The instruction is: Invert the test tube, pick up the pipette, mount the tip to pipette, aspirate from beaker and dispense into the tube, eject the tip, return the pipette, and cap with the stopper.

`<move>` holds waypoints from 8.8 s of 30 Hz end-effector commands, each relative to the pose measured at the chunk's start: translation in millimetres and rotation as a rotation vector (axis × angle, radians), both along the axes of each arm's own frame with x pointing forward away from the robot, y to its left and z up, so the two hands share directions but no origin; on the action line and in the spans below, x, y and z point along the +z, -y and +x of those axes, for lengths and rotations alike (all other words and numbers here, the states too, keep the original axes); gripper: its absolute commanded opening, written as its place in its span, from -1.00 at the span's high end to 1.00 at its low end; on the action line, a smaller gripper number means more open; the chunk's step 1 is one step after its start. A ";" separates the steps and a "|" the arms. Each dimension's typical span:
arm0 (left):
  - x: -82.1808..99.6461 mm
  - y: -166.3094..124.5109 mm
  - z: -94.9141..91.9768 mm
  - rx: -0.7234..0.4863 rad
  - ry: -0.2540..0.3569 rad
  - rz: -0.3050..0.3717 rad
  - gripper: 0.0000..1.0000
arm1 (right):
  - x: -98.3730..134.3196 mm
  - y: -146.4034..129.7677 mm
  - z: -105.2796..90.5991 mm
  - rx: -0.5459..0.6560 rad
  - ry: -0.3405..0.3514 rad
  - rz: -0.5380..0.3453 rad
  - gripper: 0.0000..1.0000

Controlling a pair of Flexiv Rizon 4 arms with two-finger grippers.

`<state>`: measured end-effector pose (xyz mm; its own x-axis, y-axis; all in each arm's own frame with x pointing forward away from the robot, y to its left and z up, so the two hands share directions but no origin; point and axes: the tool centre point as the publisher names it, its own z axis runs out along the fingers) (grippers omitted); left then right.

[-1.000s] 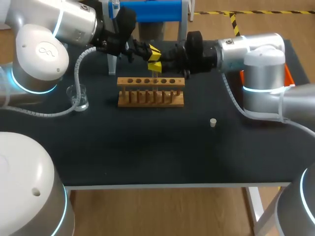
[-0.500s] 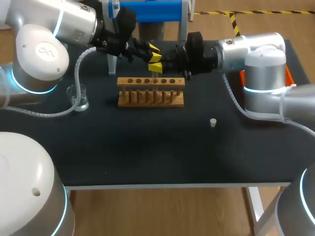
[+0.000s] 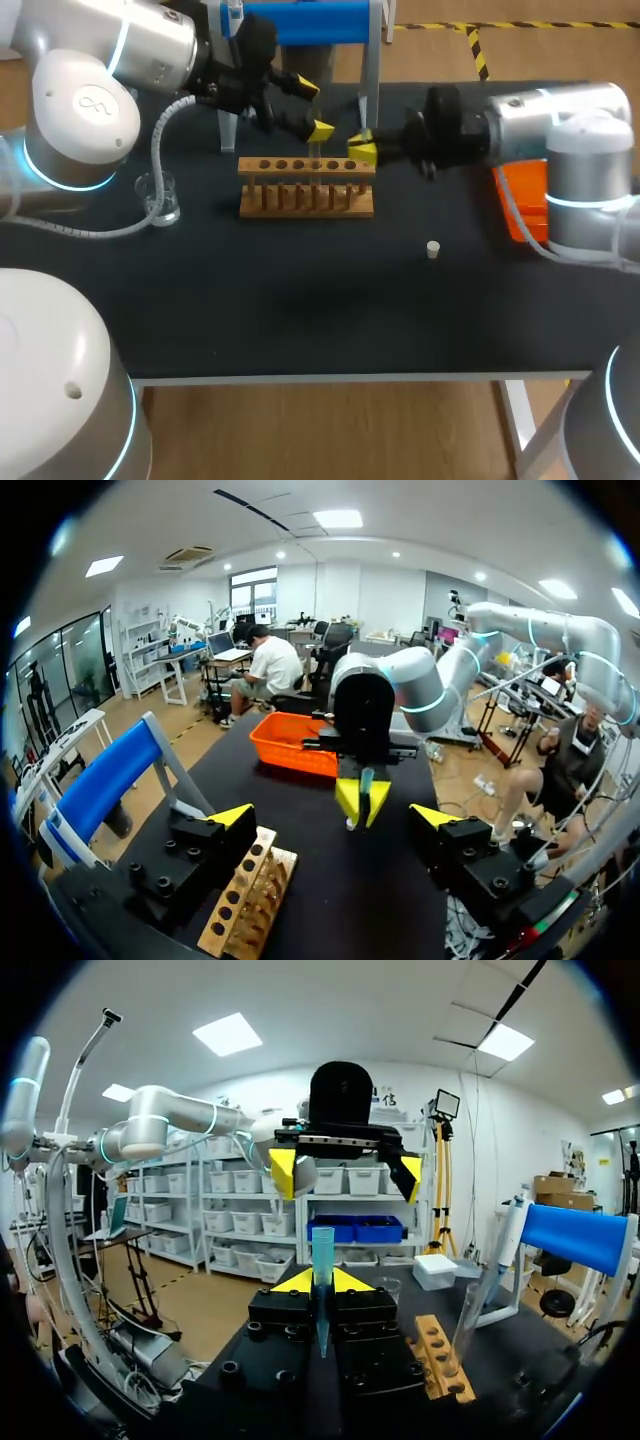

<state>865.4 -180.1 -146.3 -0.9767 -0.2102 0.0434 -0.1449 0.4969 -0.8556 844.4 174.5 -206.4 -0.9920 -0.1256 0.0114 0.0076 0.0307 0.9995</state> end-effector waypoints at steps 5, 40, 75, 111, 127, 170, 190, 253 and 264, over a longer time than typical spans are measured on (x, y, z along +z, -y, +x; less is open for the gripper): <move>-0.4 0.5 0.2 0.001 0.000 0.000 -1.00 | -9.3 68.0 -25.7 -0.058 -0.001 0.027 1.00; -0.4 0.5 0.2 0.001 0.000 0.000 -1.00 | -44.0 140.6 -54.8 -0.104 -0.024 -0.003 1.00; -19.7 -107.1 98.6 0.331 0.071 -0.012 -1.00 | -44.0 140.6 -54.8 -0.104 -0.024 -0.003 1.00; -18.1 -103.1 175.0 1.251 0.211 0.025 -1.00 | -44.0 140.6 -54.8 -0.104 -0.024 -0.003 1.00; -25.8 -118.7 209.1 1.347 0.265 -0.068 -1.00 | -44.0 140.6 -54.8 -0.104 -0.024 -0.003 1.00; -55.1 -131.1 265.7 1.283 0.274 -0.212 -0.44 | -44.0 140.6 -54.8 -0.104 -0.024 -0.003 1.00; -53.8 -133.6 287.8 1.248 0.281 -0.193 -0.29 | -44.0 140.6 -54.8 -0.104 -0.024 -0.003 1.00; -68.3 -139.3 312.1 1.276 0.249 -0.180 1.00 | -44.0 140.6 -54.8 -0.104 -0.024 -0.003 1.00; -45.6 -141.5 312.3 1.278 0.283 -0.182 1.00 | -44.0 140.6 -54.8 -0.104 -0.024 -0.003 1.00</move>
